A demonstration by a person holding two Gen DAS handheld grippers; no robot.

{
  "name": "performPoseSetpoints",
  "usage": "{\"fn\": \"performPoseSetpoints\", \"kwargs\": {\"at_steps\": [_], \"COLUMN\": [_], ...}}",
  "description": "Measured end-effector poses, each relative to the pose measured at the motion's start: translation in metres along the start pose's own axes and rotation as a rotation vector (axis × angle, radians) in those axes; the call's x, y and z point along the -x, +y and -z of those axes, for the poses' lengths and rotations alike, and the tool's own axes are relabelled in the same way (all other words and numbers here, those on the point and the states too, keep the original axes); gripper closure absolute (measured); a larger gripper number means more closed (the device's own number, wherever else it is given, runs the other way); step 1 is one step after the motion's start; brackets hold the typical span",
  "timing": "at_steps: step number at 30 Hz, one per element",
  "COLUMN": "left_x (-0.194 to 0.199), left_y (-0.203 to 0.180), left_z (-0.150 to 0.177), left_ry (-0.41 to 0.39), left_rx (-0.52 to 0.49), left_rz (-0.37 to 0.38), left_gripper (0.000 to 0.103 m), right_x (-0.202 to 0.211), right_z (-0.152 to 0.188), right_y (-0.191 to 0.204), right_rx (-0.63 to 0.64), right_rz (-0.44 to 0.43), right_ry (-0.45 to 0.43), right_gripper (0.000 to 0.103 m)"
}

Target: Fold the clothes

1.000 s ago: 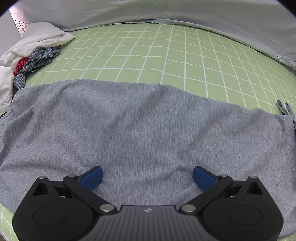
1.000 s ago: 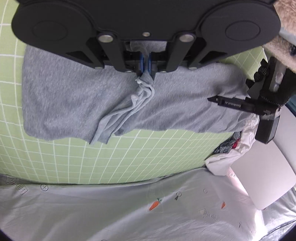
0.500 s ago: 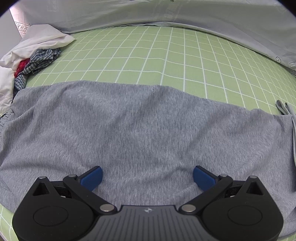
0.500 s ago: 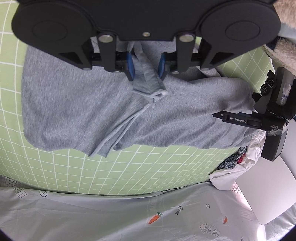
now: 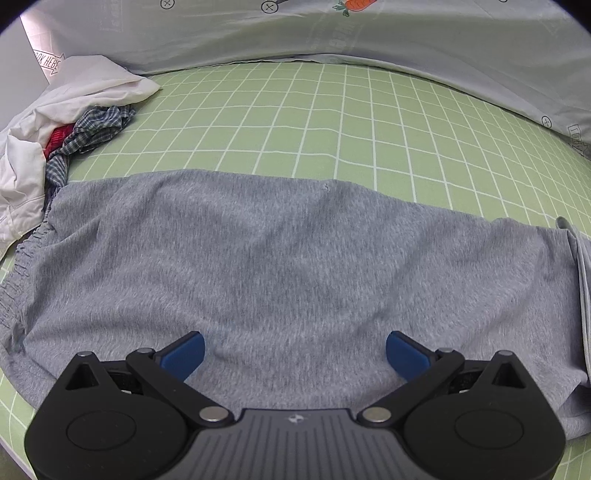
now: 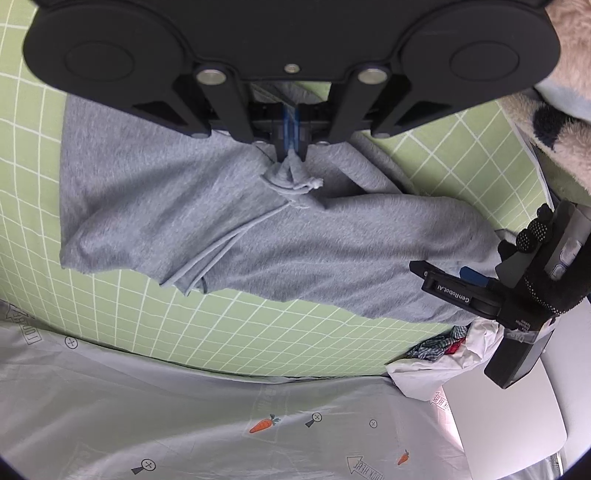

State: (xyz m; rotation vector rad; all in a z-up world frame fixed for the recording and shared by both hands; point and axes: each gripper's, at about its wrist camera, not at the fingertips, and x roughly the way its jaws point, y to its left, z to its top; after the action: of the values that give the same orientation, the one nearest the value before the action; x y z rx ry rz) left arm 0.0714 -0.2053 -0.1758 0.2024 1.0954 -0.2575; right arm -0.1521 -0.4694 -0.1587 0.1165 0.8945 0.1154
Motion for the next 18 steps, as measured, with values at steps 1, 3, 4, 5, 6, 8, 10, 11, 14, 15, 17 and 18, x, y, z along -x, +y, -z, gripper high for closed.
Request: {"fn": "performPoseSetpoints", "kwargs": {"at_steps": [1, 3, 4, 5, 6, 8, 10, 11, 14, 15, 17, 18], "left_x": [0.0, 0.0, 0.0, 0.002, 0.003, 0.004, 0.005, 0.005, 0.004, 0.002, -0.002, -0.003], "left_y": [0.001, 0.003, 0.004, 0.004, 0.004, 0.006, 0.008, 0.009, 0.009, 0.009, 0.008, 0.008], "left_z": [0.003, 0.009, 0.011, 0.014, 0.017, 0.02, 0.022, 0.022, 0.022, 0.022, 0.021, 0.02], "left_ry": [0.006, 0.012, 0.013, 0.011, 0.009, 0.007, 0.006, 0.005, 0.003, 0.006, 0.011, 0.014], "left_rx": [-0.007, -0.015, -0.019, -0.023, -0.027, -0.026, -0.017, -0.012, -0.011, -0.005, 0.005, 0.011], "left_rz": [-0.002, 0.006, 0.01, 0.009, 0.007, 0.005, 0.003, 0.0, -0.022, -0.027, -0.038, -0.043], "left_gripper": [0.0, 0.0, 0.0, 0.0, 0.0, 0.0, 0.0, 0.0, 0.0, 0.0, 0.0, 0.0], "right_x": [-0.004, -0.005, 0.0, 0.007, 0.014, 0.024, 0.029, 0.029, 0.017, 0.009, -0.005, -0.009], "right_z": [0.003, 0.006, 0.008, 0.009, 0.01, 0.01, 0.01, 0.011, 0.013, 0.012, 0.01, 0.009], "right_y": [0.001, 0.004, 0.003, 0.002, -0.001, -0.014, -0.034, -0.048, -0.081, -0.092, -0.111, -0.121], "right_rx": [-0.014, -0.038, -0.055, -0.076, -0.103, -0.177, -0.27, -0.329, -0.413, -0.413, -0.419, -0.441], "right_rz": [-0.001, 0.024, 0.024, 0.032, 0.051, 0.077, 0.105, 0.138, 0.279, 0.334, 0.42, 0.435], "right_ry": [0.03, 0.039, 0.017, -0.016, -0.053, -0.112, -0.16, -0.178, -0.172, -0.146, -0.11, -0.113], "right_gripper": [0.098, 0.09, 0.08, 0.064, 0.058, 0.056, 0.056, 0.056, 0.058, 0.059, 0.06, 0.06]}}
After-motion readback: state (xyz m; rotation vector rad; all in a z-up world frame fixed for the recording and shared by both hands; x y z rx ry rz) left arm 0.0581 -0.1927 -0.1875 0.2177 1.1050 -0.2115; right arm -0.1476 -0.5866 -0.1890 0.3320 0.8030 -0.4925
